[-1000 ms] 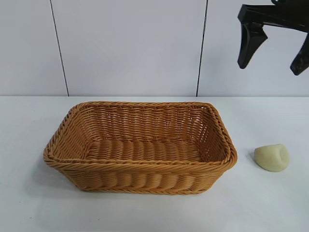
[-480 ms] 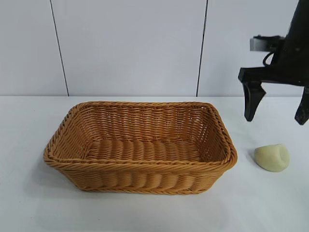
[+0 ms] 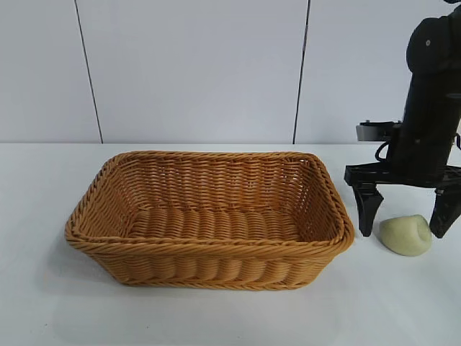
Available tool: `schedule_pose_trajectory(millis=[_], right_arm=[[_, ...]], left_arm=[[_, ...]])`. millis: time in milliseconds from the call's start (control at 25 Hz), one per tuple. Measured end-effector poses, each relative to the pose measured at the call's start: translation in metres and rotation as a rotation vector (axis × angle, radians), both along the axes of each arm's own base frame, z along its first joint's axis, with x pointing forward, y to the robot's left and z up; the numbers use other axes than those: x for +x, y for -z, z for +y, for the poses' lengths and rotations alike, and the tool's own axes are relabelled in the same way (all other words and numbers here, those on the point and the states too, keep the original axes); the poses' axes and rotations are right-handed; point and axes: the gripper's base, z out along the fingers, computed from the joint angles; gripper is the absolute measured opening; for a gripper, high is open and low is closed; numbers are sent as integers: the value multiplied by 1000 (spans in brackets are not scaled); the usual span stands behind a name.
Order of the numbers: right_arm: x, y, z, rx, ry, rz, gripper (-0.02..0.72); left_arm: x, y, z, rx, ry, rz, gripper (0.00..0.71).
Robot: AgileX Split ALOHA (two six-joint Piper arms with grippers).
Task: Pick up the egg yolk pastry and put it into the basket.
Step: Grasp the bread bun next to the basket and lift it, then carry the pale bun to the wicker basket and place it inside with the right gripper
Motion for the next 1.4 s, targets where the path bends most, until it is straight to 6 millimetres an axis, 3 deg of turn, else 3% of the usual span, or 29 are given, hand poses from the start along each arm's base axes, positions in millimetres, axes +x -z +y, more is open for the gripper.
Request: schedule_pose_trajectory(millis=[80,160,200,240,360,520,720,880,1000,1160,1400], right_arm=[[0,0,0,0,0,-2,598],[0,0,0,-3,-2,-3,463],[0,0,0,-5,-4,-4,376],[0,0,0,-5,-4,-1,227],[0,-2,-1,-6,-5,3,143],[4,-29,0,-3,-6,-26,123],[11,-98,1,9,-7,-132,120],[10,-139,1,17,-8,-209,120],[11,-152,3,45,-1,-246,120],[11,-157,14,122,10,-250,120],[0,-157,69,152,-122,-243,120]], left_arm=[[0,0,0,0,0,0,653],[0,0,0,0,0,0,653],[0,0,0,0,0,0,653],[0,0,0,0,0,0,653],[0,0,0,0,0,0,653],[0,0,0,0,0,0,653],[0,0,0,0,0,0,653],[0,0,0,0,0,0,653],[0,0,0,0,0,0,653],[0,0,0,0,0,0,653],[0,0,0,0,0,0,653]])
